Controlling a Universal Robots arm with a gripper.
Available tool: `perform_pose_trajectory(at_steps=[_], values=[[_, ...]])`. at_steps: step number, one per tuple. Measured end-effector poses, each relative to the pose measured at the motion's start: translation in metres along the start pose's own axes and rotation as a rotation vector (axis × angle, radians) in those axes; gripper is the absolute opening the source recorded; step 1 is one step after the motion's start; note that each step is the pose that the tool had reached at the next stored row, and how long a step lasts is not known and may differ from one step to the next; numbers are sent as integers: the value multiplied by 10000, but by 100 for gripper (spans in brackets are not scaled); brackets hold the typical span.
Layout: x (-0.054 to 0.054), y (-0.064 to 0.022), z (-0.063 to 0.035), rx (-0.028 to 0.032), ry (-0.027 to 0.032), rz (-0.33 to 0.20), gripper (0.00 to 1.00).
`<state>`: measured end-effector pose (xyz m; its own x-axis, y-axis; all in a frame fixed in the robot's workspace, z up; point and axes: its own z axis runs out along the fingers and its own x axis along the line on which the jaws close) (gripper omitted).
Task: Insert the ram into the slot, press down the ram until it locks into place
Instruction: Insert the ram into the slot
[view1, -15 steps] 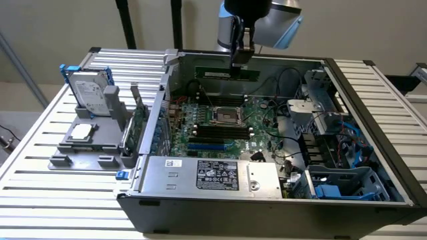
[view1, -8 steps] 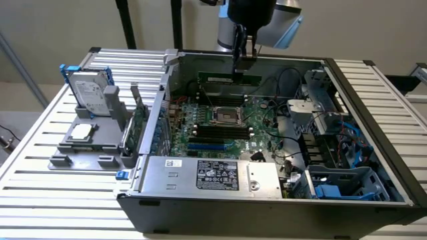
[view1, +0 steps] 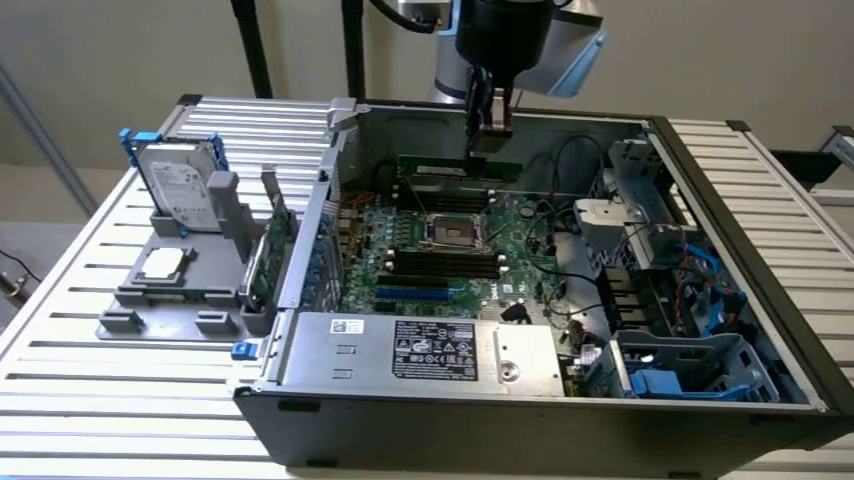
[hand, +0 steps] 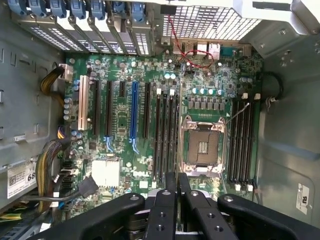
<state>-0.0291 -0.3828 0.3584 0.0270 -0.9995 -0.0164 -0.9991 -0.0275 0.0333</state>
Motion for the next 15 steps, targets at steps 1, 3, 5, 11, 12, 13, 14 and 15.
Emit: perform_pose_trajectory(at_steps=[1, 3, 5, 11, 12, 13, 14, 15], values=[[1, -1, 18, 1, -1, 0, 13], [4, -2, 55, 0, -1, -1, 13], [7, -3, 91, 0, 0, -1, 13], [21, -4, 199, 0, -1, -2, 13], [24, -3, 219, 0, -1, -1, 13], [26, -2, 237, 1, -1, -1, 13], [29, 0, 255, 0, 0, -1, 13], [31, 1, 273, 0, 0, -1, 13]])
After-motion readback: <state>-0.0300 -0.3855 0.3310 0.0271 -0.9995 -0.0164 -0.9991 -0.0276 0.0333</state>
